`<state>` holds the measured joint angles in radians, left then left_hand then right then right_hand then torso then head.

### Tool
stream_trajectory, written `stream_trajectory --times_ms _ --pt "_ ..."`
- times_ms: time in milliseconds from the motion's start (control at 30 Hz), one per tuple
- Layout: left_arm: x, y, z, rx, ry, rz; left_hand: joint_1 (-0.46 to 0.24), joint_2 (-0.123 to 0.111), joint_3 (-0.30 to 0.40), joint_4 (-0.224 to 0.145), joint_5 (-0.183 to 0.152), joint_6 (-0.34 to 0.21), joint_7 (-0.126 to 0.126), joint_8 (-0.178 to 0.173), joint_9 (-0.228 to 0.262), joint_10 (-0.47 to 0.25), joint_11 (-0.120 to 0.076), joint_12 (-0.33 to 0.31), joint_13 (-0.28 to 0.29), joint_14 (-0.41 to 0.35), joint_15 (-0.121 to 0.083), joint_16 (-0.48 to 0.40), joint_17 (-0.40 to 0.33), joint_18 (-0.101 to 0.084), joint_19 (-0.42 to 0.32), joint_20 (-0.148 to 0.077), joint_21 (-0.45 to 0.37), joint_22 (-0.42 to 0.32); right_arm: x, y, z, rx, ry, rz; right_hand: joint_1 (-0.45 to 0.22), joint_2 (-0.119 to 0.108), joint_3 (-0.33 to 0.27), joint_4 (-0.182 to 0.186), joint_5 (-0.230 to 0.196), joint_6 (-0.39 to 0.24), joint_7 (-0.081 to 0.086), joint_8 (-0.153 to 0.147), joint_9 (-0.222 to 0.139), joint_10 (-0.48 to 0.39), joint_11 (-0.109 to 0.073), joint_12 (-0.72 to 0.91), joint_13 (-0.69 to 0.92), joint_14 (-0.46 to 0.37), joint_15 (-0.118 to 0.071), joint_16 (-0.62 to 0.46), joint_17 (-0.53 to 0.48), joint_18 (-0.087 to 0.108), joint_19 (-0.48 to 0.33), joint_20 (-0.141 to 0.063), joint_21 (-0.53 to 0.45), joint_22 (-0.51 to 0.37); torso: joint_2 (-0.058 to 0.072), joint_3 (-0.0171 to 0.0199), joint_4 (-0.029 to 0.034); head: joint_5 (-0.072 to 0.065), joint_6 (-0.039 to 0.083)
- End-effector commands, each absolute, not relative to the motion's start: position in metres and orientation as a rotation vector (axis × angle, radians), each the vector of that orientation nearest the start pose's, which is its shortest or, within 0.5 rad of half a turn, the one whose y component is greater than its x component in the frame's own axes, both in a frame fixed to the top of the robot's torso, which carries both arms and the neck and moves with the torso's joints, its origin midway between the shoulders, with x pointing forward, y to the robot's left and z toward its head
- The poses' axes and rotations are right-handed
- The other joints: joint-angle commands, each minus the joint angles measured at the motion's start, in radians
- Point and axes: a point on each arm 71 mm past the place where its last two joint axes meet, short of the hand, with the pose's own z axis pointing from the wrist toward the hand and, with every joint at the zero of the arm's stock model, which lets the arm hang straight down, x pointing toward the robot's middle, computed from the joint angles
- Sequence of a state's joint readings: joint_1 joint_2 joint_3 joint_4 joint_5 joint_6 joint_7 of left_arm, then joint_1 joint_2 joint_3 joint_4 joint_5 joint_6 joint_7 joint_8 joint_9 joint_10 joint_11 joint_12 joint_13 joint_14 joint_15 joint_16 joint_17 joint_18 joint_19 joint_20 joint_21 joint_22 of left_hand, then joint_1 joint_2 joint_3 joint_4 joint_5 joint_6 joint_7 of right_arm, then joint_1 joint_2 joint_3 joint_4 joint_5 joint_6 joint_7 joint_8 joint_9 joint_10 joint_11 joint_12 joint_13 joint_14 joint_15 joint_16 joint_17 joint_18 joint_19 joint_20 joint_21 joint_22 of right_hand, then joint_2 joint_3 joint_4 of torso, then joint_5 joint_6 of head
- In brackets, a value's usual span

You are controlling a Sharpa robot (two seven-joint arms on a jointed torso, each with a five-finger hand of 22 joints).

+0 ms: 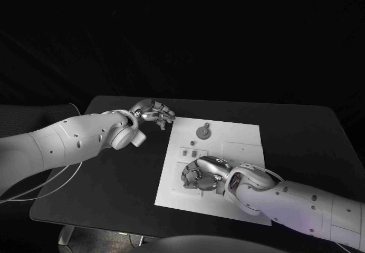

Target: Assemble the parts on the task board

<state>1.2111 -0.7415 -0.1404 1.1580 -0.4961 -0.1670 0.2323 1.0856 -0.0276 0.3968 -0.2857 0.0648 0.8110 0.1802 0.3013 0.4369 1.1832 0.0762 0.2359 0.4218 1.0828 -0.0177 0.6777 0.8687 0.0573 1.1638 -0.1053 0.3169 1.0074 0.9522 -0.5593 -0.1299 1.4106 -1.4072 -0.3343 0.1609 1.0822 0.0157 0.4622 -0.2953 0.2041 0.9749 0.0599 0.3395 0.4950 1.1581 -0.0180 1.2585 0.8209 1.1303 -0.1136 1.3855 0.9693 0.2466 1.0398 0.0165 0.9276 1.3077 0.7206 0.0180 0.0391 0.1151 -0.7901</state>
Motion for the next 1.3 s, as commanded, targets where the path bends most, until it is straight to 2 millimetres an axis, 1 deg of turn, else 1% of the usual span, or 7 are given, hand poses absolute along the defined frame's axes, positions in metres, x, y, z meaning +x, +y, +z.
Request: stream_trajectory --times_ms 33,267,633,900,1067,1200,1300 --pt "0.533 0.258 -0.232 -0.674 1.757 -1.111 0.01 0.0 -0.005 -0.001 -0.003 0.001 0.002 0.006 -0.001 0.006 0.002 -0.005 0.001 0.003 0.006 -0.004 0.001 0.011 0.001 -0.004 -0.005 0.002 0.398 -0.069 -0.319 -0.337 1.839 1.149 -0.001 0.007 0.004 0.003 0.005 0.038 0.03 0.002 0.005 -0.006 -0.004 -0.005 0.002 0.001 -0.008 0.001 0.0 0.015 0.0 -0.005 0.003 0.011 0.0 -0.0005 -0.0001 0.0 -0.001" --pt "0.533 0.258 -0.232 -0.674 1.758 -1.112 0.01 0.0 -0.005 -0.001 -0.003 0.001 0.002 0.006 -0.001 0.006 0.002 -0.005 0.001 0.003 0.006 -0.005 0.002 0.011 0.002 -0.004 -0.005 0.002 0.402 -0.073 -0.322 -0.333 1.847 1.125 -0.002 0.007 0.004 0.003 0.004 0.038 0.03 0.002 0.005 -0.006 -0.004 -0.005 0.002 0.001 -0.008 0.001 0.0 0.015 0.0 -0.005 0.003 0.011 0.0 -0.0008 -0.0001 -0.002 -0.002" --pt "0.533 0.258 -0.232 -0.674 1.759 -1.112 0.01 0.0 -0.005 -0.001 -0.003 0.0 0.002 0.006 -0.002 0.006 0.002 -0.006 0.002 0.003 0.006 -0.006 0.002 0.011 0.001 -0.004 -0.005 0.002 0.401 -0.07 -0.328 -0.339 1.867 1.124 -0.002 0.007 0.004 0.003 0.004 0.037 0.03 0.001 0.005 -0.007 -0.003 -0.005 0.002 0.001 -0.007 0.001 0.0 0.015 -0.001 -0.005 0.002 0.011 0.0 -0.0001 0.0002 -0.001 -0.005" --pt "0.533 0.258 -0.232 -0.675 1.759 -1.111 0.01 0.0 -0.005 -0.001 -0.003 0.0 0.002 0.006 -0.002 0.006 0.002 -0.006 0.002 0.003 0.006 -0.006 0.003 0.011 0.001 -0.004 -0.006 0.002 0.402 -0.077 -0.329 -0.336 1.87 1.106 -0.002 0.006 0.004 0.003 0.003 0.037 0.03 0.001 0.005 -0.007 -0.003 -0.006 0.003 0.0 -0.007 0.001 0.0 0.015 -0.002 -0.005 0.002 0.011 0.0 -0.0006 0.0 -0.001 -0.007" --pt "0.533 0.259 -0.232 -0.676 1.758 -1.109 0.01 0.0 -0.005 -0.001 -0.003 0.0 0.002 0.006 -0.002 0.006 0.002 -0.006 0.002 0.004 0.006 -0.006 0.003 0.011 0.002 -0.004 -0.006 0.002 0.403 -0.08 -0.33 -0.34 1.882 1.093 -0.002 0.005 0.004 0.002 0.002 0.037 0.03 0.001 0.005 -0.008 -0.003 -0.006 0.003 -0.001 -0.007 0.001 0.0 0.015 -0.002 -0.004 0.002 0.011 0.0 -0.0003 -0.0005 -0.001 -0.007" --pt "0.533 0.259 -0.232 -0.675 1.758 -1.11 0.01 0.0 -0.005 -0.001 -0.003 0.0 0.002 0.006 -0.002 0.006 0.002 -0.006 0.002 0.004 0.006 -0.007 0.004 0.011 0.002 -0.004 -0.006 0.003 0.402 -0.082 -0.33 -0.342 1.884 1.087 -0.002 -0.001 0.003 0.002 -0.002 0.037 0.031 0.001 0.006 -0.014 -0.003 -0.007 0.004 -0.005 -0.007 0.0 0.0 0.015 -0.006 -0.003 0.001 0.011 0.0 -0.0003 -0.0002 -0.001 -0.007" --pt "0.533 0.259 -0.232 -0.676 1.758 -1.109 0.01 0.0 -0.005 -0.001 -0.003 0.0 0.002 0.006 -0.002 0.006 0.002 -0.006 0.003 0.004 0.007 -0.007 0.004 0.011 0.002 -0.004 -0.006 0.003 0.403 -0.084 -0.33 -0.34 1.881 1.08 -0.001 -0.013 0.001 0.002 -0.007 0.034 0.031 -0.002 0.005 -0.02 -0.002 -0.008 0.007 -0.01 -0.007 0.0 0.001 0.015 -0.009 -0.002 0.001 0.012 0.0 0.0 -0.0006 0.0 -0.007"
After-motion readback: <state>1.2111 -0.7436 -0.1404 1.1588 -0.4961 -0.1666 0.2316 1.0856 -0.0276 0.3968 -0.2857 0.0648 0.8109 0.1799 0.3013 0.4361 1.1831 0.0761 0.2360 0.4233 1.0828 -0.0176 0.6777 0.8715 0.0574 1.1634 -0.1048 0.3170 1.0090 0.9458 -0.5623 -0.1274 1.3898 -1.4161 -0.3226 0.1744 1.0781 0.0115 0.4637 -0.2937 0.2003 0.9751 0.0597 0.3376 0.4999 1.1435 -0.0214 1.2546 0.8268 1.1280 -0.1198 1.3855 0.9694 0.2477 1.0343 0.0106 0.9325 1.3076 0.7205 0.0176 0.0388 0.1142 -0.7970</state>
